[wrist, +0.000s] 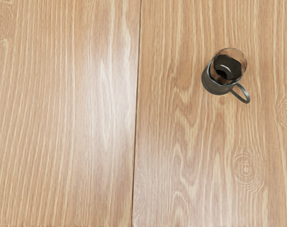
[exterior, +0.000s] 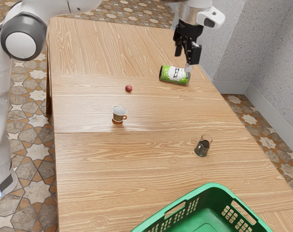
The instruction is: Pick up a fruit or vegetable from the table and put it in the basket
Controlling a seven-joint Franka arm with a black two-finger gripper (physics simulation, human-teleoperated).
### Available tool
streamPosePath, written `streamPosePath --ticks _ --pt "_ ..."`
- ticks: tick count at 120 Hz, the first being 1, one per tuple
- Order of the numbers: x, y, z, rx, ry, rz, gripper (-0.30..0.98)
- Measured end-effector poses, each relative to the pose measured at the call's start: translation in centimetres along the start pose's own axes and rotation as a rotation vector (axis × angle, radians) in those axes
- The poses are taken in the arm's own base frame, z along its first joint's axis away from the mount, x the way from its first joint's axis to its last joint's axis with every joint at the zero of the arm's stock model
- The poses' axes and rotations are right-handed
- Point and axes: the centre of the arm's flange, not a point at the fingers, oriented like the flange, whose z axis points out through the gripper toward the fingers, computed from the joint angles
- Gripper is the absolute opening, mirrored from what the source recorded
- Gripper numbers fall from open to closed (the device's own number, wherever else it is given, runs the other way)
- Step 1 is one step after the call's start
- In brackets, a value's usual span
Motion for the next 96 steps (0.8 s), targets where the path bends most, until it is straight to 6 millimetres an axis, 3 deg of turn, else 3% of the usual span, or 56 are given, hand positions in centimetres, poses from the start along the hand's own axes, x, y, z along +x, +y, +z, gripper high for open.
streamPosePath --ticks 30,48,56,62,75,87,96 --pt "0.1 -3.5 0.7 0.071 -0.027 -0.033 0.68" --pt "-2.1 -5.0 -0.3 0.100 -0.088 0.002 0.68" --pt "-3.8 -6.8 1.6 0.096 -0.152 0.022 0.68" --pt "-6.5 -8.5 2.9 0.078 -0.179 0.035 0.68" --pt "-9.2 -16.2 7.5 0.030 -0.217 -0.018 0.68" --pt "-11.2 -19.8 12.5 -0.026 -0.223 -0.008 0.68" --pt "-11.8 -21.4 14.1 -0.037 -0.185 0.033 0.68"
